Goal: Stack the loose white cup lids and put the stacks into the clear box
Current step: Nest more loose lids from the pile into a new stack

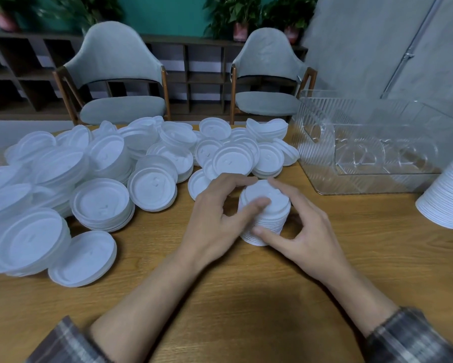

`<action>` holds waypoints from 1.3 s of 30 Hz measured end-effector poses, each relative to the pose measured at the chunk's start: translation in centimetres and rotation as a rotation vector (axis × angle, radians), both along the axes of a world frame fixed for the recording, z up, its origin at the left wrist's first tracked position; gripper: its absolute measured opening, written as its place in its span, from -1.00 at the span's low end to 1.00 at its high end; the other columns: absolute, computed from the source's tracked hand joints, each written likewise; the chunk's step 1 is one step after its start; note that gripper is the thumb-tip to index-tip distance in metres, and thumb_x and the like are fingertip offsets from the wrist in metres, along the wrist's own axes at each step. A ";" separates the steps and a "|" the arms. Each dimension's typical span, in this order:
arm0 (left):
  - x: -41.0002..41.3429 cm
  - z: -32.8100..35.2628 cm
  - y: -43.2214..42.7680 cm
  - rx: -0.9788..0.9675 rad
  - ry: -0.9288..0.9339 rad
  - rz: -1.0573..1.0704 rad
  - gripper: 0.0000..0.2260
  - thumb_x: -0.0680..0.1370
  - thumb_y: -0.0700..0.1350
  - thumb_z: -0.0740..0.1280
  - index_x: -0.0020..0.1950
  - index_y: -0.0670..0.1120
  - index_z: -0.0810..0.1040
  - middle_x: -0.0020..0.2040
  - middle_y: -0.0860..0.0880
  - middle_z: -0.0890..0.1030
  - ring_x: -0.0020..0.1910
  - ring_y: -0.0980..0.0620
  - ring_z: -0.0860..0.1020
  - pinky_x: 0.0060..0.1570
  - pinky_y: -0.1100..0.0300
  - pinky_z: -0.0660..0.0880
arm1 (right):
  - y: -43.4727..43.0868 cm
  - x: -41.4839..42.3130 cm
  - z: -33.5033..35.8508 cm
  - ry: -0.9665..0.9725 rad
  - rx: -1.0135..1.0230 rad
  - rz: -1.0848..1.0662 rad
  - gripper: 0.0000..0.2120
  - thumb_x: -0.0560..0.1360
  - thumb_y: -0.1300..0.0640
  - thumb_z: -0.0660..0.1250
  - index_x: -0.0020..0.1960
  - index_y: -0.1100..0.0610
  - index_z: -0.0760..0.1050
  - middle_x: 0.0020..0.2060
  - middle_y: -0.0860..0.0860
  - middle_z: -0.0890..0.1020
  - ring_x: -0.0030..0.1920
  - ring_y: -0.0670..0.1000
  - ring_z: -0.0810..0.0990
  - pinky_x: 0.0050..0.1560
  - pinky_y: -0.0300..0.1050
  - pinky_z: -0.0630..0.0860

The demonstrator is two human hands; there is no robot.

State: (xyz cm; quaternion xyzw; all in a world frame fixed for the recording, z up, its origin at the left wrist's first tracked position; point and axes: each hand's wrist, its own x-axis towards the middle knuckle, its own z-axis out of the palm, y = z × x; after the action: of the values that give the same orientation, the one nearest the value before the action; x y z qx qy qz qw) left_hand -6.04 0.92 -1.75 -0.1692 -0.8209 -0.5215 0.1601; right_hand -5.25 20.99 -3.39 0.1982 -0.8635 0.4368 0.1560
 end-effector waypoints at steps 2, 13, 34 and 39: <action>-0.5 -0.3 -0.7 -0.018 0.068 0.042 -0.59 0.62 0.22 0.29 0.32 0.00 0.63 0.24 0.18 0.63 0.30 0.21 0.55 0.24 0.36 0.42 | 0.4 -0.3 -0.1 0.009 -0.010 -0.048 -0.25 0.39 -0.10 0.62 0.51 -0.13 0.41 0.37 -0.27 0.52 0.41 -0.19 0.48 0.38 -0.08 0.50; -4.5 -2.4 -2.6 -0.421 0.288 0.249 -0.75 0.57 -0.25 0.48 0.25 -0.10 0.69 0.14 0.01 0.68 0.15 0.02 0.60 0.15 0.20 0.50 | 1.0 -0.5 -0.2 -0.060 -0.079 -0.129 -0.26 0.39 -0.09 0.61 0.49 -0.23 0.38 0.35 -0.31 0.51 0.41 -0.23 0.44 0.41 0.02 0.47; -0.7 1.8 -0.3 0.532 -0.259 -0.025 -0.63 0.60 -0.16 0.47 0.40 0.05 0.61 0.15 -0.04 0.61 -0.08 -0.06 0.76 0.13 0.02 0.66 | 0.8 -0.5 0.1 -0.029 -0.094 -0.104 -0.21 0.42 -0.18 0.55 0.57 -0.14 0.32 0.41 -0.26 0.47 0.44 -0.23 0.42 0.40 -0.19 0.44; -0.3 1.1 0.9 0.344 -0.203 -0.021 -0.63 0.53 -0.07 0.55 0.33 0.07 0.66 -0.11 0.03 0.57 -0.19 0.13 0.53 -0.07 0.33 0.51 | 0.4 -0.4 0.1 -0.038 -0.154 -0.032 -0.13 0.44 -0.07 0.59 0.63 -0.14 0.22 0.49 -0.22 0.43 0.49 -0.14 0.42 0.42 0.04 0.51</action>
State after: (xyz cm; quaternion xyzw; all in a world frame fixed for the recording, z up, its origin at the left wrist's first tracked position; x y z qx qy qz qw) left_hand -6.35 1.82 -0.62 -0.0945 -0.7297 -0.6702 0.0974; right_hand -5.68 21.34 -3.27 0.1636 -0.8331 0.5031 0.1613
